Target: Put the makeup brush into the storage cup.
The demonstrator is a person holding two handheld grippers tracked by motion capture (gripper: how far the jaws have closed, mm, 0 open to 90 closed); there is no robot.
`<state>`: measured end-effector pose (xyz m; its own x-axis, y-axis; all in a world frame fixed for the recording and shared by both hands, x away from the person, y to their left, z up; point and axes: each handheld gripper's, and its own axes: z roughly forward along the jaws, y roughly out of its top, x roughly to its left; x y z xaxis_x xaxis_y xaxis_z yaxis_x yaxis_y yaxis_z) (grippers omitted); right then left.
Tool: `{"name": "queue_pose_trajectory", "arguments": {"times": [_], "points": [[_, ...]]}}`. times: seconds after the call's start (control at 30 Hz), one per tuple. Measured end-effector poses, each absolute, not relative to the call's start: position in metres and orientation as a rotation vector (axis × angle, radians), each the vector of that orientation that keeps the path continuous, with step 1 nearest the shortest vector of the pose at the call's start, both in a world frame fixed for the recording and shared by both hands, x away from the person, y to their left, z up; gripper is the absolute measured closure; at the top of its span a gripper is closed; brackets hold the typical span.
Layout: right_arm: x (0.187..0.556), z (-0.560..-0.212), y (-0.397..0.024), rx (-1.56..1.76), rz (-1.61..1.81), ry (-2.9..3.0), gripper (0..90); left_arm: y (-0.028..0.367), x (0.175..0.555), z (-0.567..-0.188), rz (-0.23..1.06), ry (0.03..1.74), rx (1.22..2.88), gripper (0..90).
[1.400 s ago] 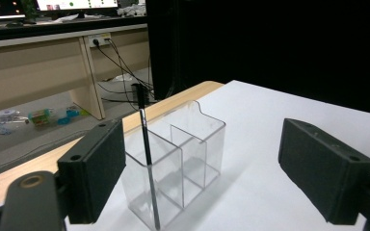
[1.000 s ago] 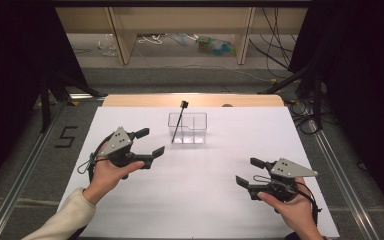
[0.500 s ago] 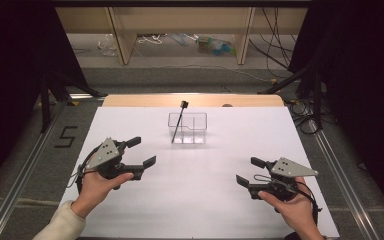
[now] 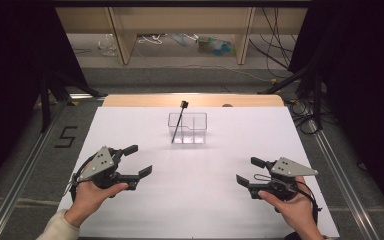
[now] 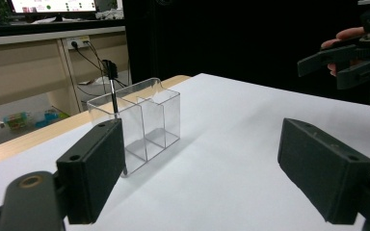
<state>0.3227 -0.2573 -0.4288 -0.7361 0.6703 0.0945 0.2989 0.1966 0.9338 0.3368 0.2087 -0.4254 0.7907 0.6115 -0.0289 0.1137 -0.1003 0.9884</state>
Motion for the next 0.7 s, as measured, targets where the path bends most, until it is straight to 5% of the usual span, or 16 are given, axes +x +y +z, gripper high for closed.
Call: {"name": "queue_pose_trajectory", "arguments": {"times": [0.7], "points": [[0.324,-0.43,-0.257,0.914,1.549,2.157,20.2,0.21,0.324,-0.434,0.441,0.55,1.673,17.0]]}}
